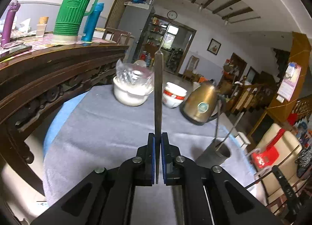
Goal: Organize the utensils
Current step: 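Lower both chopsticks into the grey cup and open both tools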
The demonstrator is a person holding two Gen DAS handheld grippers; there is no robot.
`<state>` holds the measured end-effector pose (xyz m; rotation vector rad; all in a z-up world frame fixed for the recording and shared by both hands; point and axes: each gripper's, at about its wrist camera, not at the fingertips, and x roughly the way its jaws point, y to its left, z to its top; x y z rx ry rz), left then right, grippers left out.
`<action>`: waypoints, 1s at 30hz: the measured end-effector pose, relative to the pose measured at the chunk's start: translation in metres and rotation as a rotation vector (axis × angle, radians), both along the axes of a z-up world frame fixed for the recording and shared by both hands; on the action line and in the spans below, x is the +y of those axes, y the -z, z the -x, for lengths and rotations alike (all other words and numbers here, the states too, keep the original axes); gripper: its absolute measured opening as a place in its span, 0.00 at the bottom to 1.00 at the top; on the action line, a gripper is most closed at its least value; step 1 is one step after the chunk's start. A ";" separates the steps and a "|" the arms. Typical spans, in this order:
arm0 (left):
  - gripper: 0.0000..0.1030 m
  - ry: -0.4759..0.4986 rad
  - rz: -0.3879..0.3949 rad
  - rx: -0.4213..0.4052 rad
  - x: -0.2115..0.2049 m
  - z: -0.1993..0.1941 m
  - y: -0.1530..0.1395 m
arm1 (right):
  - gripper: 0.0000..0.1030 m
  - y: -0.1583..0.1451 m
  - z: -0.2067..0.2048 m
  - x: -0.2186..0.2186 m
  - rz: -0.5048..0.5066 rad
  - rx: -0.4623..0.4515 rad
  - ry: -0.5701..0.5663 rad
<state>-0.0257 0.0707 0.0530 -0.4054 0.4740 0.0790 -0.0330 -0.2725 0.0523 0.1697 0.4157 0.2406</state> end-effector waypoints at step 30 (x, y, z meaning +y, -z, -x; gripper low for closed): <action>0.06 0.259 0.004 -0.047 -0.112 -0.130 -0.041 | 0.06 -0.043 -0.112 0.003 -0.060 -0.106 -0.013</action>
